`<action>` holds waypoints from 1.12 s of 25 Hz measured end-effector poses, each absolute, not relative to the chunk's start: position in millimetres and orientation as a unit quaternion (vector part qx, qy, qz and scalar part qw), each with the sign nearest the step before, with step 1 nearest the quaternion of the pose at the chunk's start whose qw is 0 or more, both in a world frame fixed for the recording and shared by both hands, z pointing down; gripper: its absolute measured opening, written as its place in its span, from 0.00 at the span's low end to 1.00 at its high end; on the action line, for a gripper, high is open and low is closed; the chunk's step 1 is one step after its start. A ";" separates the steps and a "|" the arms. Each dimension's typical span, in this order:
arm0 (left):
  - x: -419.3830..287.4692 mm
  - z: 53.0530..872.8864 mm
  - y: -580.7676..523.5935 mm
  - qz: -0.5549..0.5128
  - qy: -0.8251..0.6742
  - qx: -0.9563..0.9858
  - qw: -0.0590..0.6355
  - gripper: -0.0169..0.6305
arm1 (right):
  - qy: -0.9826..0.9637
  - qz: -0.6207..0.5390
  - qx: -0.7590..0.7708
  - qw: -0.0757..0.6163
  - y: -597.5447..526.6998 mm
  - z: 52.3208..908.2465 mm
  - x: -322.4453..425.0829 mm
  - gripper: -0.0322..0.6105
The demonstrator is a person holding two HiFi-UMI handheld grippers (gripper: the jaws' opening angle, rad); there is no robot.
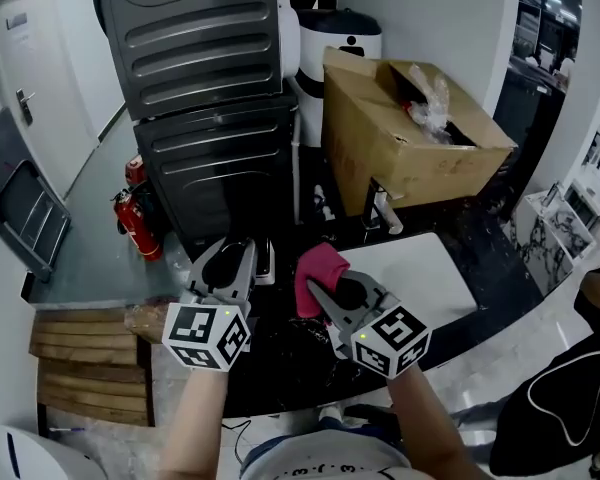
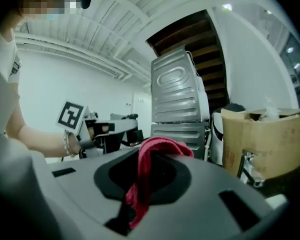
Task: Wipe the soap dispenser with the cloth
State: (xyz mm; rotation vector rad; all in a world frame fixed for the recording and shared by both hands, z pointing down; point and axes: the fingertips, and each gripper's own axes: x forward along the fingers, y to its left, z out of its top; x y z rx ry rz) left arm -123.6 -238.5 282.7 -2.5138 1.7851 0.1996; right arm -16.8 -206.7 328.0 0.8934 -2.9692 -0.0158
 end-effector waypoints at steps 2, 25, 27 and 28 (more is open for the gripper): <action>-127.7 310.9 -242.8 0.054 0.583 -0.810 -0.002 0.16 | -0.951 -0.004 0.309 0.022 -213.1 326.9 -8.7 0.12; -136.2 454.4 -237.8 -0.048 0.628 -0.776 -0.043 0.49 | -0.921 0.011 0.384 0.063 -233.0 367.8 18.2 0.12; -150.2 443.7 -225.4 -0.029 0.641 -0.766 -0.036 0.50 | -0.919 0.003 0.388 0.066 -234.1 365.6 17.4 0.12; -158.2 435.2 -219.4 -0.016 0.649 -0.760 -0.029 0.50 | -0.918 -0.003 0.390 0.066 -234.5 363.9 17.0 0.12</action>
